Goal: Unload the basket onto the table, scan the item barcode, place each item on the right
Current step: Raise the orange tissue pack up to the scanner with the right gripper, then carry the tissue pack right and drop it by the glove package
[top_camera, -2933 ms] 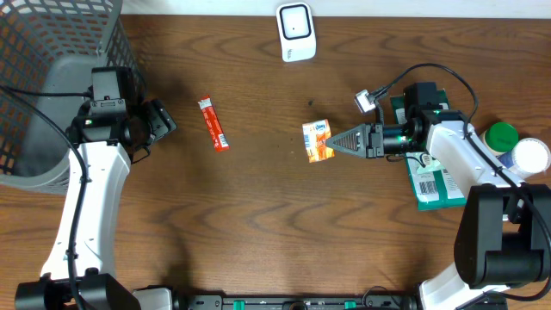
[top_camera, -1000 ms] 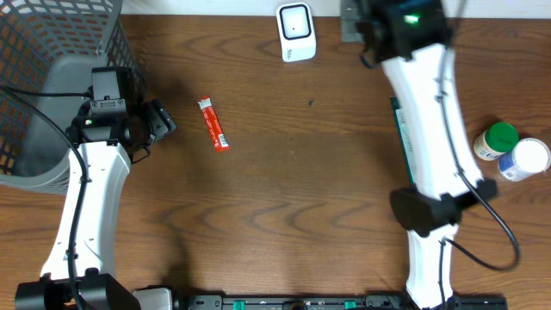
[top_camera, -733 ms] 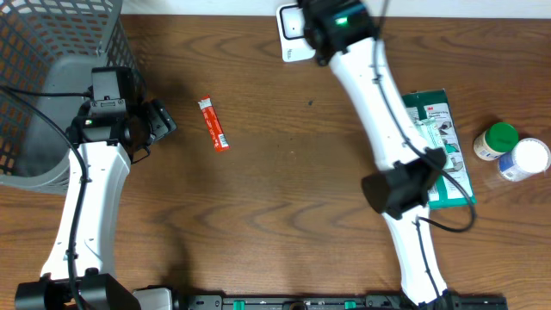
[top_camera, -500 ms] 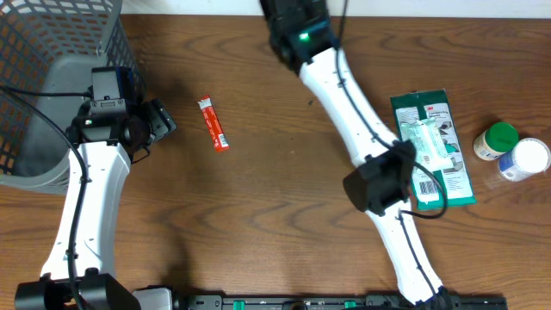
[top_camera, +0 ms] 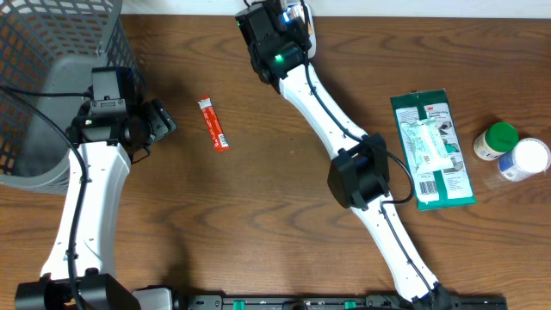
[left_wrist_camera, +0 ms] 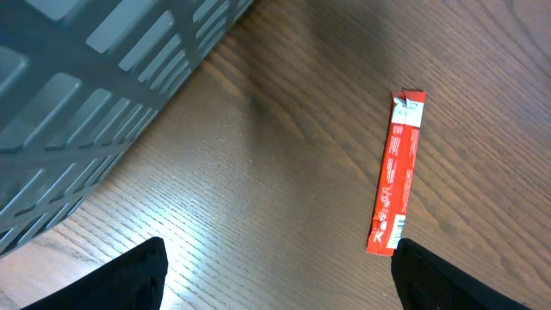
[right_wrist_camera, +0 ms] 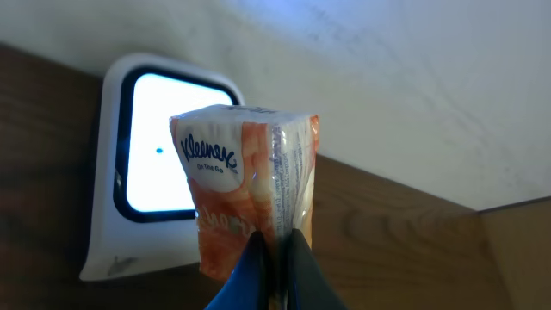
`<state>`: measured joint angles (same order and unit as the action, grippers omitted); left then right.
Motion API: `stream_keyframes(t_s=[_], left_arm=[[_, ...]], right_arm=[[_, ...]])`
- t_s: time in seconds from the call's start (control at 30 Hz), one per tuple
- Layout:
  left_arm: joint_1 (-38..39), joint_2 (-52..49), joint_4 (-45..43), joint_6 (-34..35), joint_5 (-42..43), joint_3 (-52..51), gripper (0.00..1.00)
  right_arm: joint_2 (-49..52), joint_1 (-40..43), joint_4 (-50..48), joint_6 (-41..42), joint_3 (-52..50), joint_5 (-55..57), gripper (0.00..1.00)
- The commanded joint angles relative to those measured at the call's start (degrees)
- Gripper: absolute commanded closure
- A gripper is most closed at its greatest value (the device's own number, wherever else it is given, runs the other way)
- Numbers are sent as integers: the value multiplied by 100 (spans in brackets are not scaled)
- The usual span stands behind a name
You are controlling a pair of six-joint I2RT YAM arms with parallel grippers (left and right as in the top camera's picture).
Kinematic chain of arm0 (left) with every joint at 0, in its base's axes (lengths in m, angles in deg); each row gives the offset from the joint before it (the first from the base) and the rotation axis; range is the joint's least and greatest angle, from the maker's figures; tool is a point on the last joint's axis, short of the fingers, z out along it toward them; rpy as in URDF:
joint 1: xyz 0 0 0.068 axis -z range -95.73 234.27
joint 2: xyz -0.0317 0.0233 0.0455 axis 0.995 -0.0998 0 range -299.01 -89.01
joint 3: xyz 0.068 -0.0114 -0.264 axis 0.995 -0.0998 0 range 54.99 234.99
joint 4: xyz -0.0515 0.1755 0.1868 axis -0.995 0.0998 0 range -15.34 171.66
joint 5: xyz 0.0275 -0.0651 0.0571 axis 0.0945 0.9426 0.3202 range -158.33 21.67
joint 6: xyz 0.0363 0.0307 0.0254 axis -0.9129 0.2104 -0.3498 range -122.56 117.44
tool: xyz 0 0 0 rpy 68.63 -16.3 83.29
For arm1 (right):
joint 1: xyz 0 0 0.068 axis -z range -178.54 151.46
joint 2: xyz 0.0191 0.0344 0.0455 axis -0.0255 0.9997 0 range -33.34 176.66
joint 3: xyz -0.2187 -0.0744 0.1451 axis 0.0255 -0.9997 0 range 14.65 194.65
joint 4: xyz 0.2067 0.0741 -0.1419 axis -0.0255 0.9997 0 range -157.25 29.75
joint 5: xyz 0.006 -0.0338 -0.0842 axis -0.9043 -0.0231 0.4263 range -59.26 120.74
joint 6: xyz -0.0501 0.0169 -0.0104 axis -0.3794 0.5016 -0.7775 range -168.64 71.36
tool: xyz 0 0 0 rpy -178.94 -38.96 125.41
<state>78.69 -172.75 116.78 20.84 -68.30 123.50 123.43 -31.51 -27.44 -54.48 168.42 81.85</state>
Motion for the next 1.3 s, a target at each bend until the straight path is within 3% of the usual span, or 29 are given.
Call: stream_keyframes(t_s=[0.0,0.6,0.77,1.0,1.27], left_arm=[[-50,66,11,48,-72,33,16],[-50,66,11,48,-72,33,16],[-50,66,11,48,-72,33,16],[-50,66,9,48,-72,33,16],[-50,66,9,48,-72,33,16]], right_arm=[[-9,-4,7,-175,20,177,99],[-15,142,44,149,-332,-107,99],[-555,125,485,107,-223,-103,99],[-1923,111,2310,522,-223,-291,99],[-3276,793,5001,1010,-223,-2341,99]])
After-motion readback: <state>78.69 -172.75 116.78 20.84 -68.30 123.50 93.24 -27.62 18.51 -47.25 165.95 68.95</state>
